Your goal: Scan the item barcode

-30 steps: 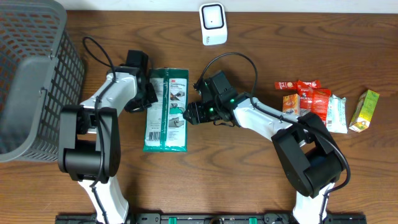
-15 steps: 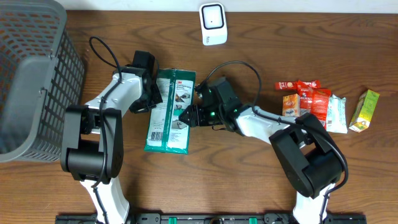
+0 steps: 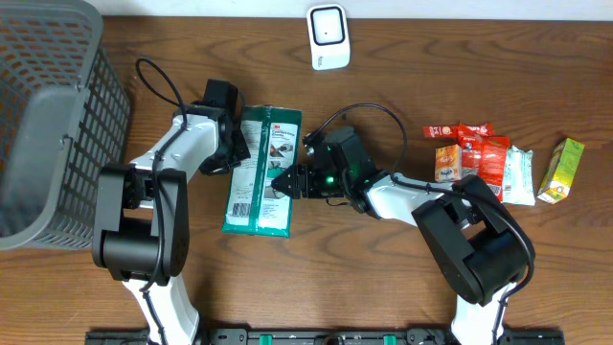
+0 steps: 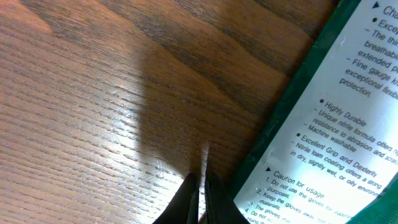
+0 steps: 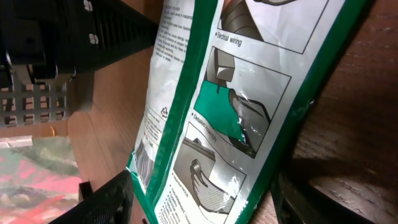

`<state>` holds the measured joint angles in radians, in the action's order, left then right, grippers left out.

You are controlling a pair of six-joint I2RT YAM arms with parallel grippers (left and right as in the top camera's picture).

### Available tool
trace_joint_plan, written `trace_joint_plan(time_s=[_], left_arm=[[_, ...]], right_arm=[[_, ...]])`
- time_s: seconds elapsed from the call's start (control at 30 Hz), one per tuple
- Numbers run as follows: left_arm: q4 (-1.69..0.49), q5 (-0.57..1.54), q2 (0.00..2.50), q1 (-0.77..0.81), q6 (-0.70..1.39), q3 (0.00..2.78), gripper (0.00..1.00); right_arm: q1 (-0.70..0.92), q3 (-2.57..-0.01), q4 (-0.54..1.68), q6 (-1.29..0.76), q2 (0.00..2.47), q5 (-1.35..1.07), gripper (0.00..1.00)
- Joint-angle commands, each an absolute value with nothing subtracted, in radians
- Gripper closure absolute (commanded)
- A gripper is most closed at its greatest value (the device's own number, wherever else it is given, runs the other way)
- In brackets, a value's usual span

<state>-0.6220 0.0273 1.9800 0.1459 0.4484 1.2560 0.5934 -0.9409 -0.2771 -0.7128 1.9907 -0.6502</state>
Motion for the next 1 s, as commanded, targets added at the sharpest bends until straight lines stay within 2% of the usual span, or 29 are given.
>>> trace_joint_plan(time_s=[0.0,0.37,0.5,0.7,0.77,0.93,0.97], left_arm=[[-0.623,0.128,2.052,0.156,0.463,1.2,0.92],[-0.63,0.146,2.052,0.232,0.462,1.2,0.92],[-0.629,0.146,2.052,0.255,0.463,1.2,0.92],[-0.63,0.146,2.052,0.261,0.463,1.199,0.92],[-0.628,0.146,2.052,0.261,0.463,1.199,0.92],[-0.626,0.144,2.052,0.26,0.462,1.199,0.91],[-0.626,0.141,2.052,0.26,0.462,1.2,0.91]], right_arm=[[0.608,-0.925,-0.284,-0.73,1.982,-0.633,0.33],[0.636,-0.925,-0.37,-0.732,1.982,-0.626,0.34],[0.636,-0.925,-0.413,-0.732,1.982,-0.626,0.43],[0.636,-0.925,-0.434,-0.716,1.982,-0.626,0.51],[0.636,-0.925,-0.433,-0.712,1.982,-0.626,0.55],[0.635,-0.925,-0.403,-0.617,1.982,-0.626,0.76],[0.634,-0.925,-0.397,-0.617,1.982,-0.626,0.76]])
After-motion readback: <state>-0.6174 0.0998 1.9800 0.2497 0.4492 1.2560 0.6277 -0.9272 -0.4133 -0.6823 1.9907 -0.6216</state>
